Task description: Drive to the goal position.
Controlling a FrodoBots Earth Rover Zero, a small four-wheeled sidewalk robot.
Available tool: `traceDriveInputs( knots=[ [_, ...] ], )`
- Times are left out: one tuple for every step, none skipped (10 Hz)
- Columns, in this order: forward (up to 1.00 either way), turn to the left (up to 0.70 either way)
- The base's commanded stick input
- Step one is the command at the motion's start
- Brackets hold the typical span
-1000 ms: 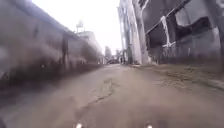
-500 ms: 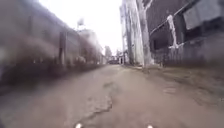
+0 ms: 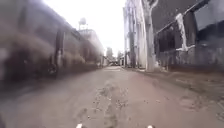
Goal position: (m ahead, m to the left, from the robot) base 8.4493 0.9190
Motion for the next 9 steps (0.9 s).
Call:
traceDriveInputs(
  knots=[
    [1.00,0.10],
    [1.00,0.10],
    [1.00,0.10],
    [1.00,0.10],
    [1.00,0.10],
    [1.00,0.10],
    [1.00,0.10],
    [1.00,0.07],
    [1.00,0.03]
  ],
)
